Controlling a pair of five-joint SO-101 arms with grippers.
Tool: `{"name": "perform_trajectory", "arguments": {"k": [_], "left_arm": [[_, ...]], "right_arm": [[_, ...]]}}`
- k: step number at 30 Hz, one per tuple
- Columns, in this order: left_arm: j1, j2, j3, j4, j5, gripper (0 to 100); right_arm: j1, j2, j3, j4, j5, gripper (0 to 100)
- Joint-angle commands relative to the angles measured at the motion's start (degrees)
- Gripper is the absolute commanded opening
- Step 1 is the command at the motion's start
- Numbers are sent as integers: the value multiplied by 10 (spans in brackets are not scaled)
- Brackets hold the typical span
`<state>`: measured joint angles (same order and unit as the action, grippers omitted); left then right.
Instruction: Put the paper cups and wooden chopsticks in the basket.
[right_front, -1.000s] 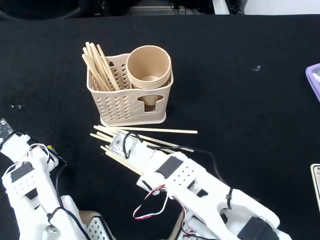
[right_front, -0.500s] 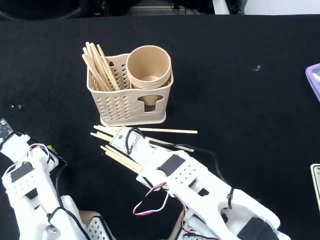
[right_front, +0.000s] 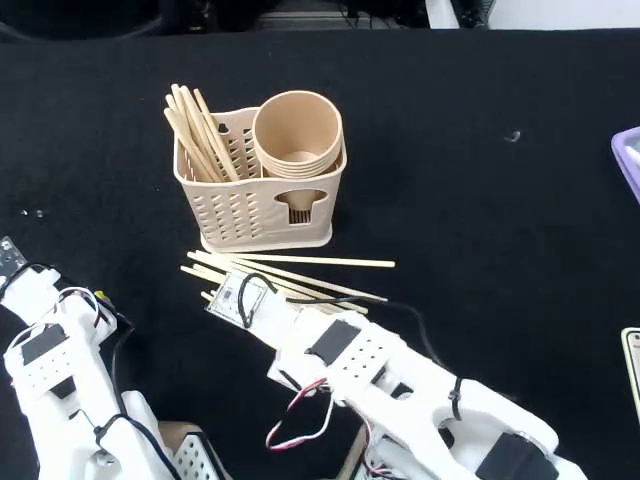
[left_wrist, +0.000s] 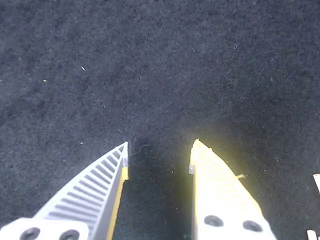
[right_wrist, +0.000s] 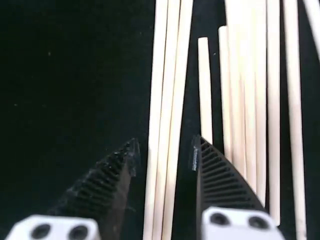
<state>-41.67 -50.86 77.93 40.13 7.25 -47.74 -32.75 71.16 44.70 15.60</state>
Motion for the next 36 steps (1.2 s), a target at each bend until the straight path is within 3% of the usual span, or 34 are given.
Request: {"name": "perform_trajectory", "arguments": {"k": [1,6,11,16,23,33,36], "left_arm": [[6,-8,-18,-9,-1,205],[6,-8,-18,-9,-1,205],[6,-8,-17,-9,-1,205],[6,-8,-17,-9,-1,205],[6,-8,-17,-9,-1,205],[6,-8,-18,-9,-1,205],[6,-8,-18,-9,-1,205]], "right_arm": [[35,21,-16,-9,0,170],[49,107,-67,-4,0,156],[50,75,-74,6,-1,8],[53,-42,-58,73,-3,26],[53,-158,0,81,0,26],[46,-82,6,32,-3,31],[6,-29,-6,34,-4,90]]}}
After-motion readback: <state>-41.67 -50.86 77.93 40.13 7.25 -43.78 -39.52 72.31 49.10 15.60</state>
